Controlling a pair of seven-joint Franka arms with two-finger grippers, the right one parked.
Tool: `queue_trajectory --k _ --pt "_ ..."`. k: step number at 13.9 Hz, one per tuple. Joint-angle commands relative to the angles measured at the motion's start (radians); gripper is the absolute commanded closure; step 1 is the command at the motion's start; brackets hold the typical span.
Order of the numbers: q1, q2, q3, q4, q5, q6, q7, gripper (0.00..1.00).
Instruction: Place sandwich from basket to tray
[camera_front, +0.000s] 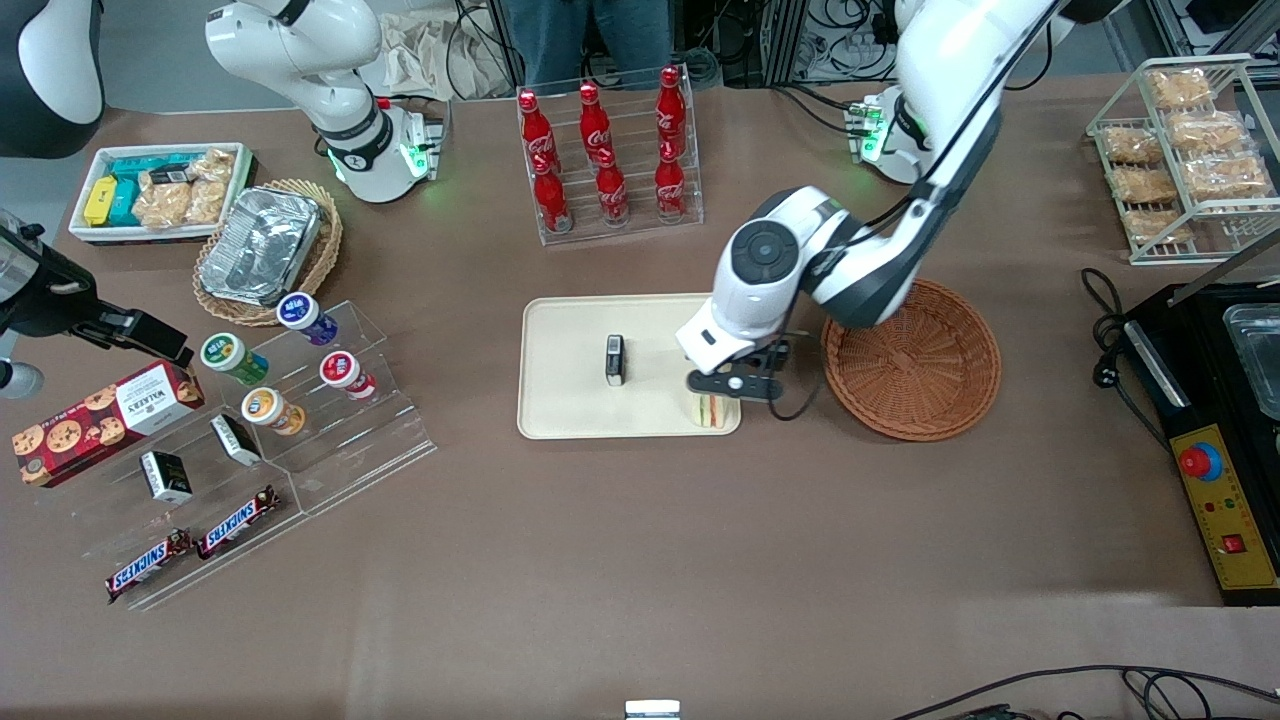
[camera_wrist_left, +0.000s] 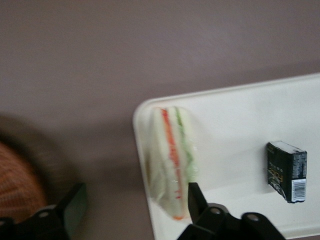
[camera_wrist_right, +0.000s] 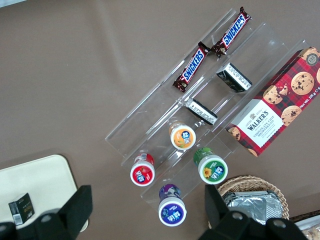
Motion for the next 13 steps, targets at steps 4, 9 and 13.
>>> queue_trajectory --k 4,9,13 --pt "0.205 -0.261 -0.006 0.07 -0.034 -0.301 0.249 0.01" --pt "0.436 -0.355 -0.006 0.07 -0.056 -0.472 0.339 0.01" --pt "0.478 -0.369 -0.002 0.11 -0.064 -0.486 0.396 0.01"
